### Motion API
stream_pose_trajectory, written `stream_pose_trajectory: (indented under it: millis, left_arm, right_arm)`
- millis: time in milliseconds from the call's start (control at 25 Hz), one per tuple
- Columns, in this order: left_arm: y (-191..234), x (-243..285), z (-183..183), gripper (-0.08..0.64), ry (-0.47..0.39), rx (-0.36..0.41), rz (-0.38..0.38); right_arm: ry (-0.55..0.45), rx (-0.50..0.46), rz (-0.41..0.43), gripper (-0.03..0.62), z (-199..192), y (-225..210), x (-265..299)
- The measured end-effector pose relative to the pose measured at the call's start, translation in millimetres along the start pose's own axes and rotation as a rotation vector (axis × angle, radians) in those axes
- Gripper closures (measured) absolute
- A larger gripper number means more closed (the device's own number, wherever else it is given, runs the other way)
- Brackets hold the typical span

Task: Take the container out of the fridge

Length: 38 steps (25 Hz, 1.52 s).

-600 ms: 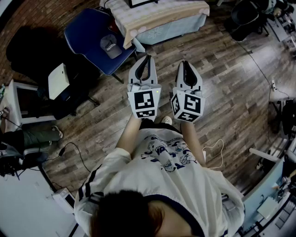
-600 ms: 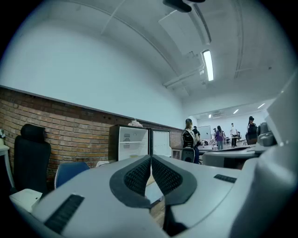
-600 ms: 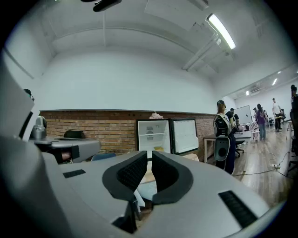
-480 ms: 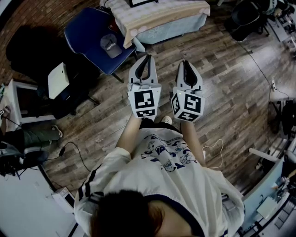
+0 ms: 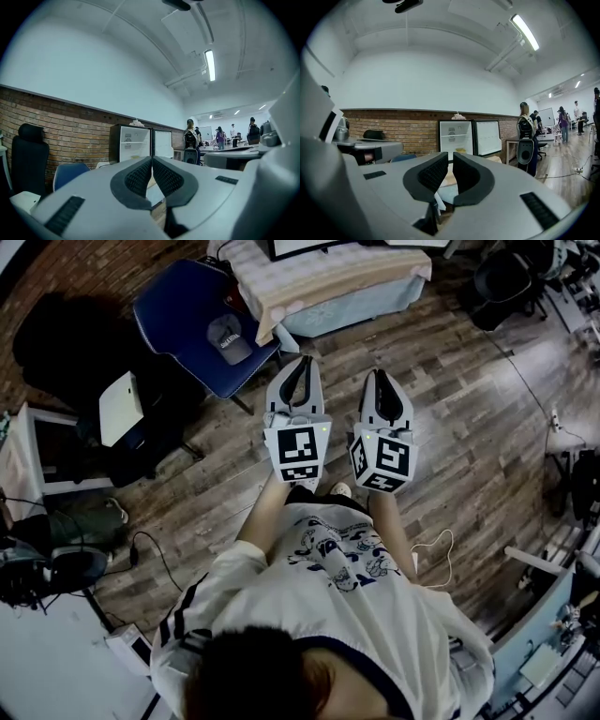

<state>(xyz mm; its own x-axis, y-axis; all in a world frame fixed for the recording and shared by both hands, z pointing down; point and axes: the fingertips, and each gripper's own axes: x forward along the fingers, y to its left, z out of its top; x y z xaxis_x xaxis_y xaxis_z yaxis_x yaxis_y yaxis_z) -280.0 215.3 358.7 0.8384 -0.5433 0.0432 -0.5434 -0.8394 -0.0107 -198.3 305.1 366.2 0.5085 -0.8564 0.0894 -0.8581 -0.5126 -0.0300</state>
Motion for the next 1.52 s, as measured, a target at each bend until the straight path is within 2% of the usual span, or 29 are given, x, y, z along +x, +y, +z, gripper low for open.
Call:
stream_pose_trajectory:
  millis: [440, 840, 1080, 1520]
  left_arm:
    - [18.7, 19.0, -7.5, 0.538, 0.001, 0.003, -0.038]
    - [27.8, 49.8, -15.1, 0.538, 0.024, -0.008, -0.026]
    - [38.2, 88.4, -17.1, 0.537, 0.031, -0.009, 0.005]
    - [38.9, 187.1, 1.2, 0.537, 0.024, 0.002, 0.089]
  right_arm:
    - [0.002, 0.020, -0.048, 0.541, -9.4, 7.6, 16.8]
    - [0.035, 0.032, -0.056, 0.541, -16.1, -4.0, 50.1]
    - [0.043, 0.037, -0.032, 0.541, -16.1, -15.5, 91.7]
    - [0.040, 0.053, 0.057, 0.541, 5.6, -60.8, 194.2]
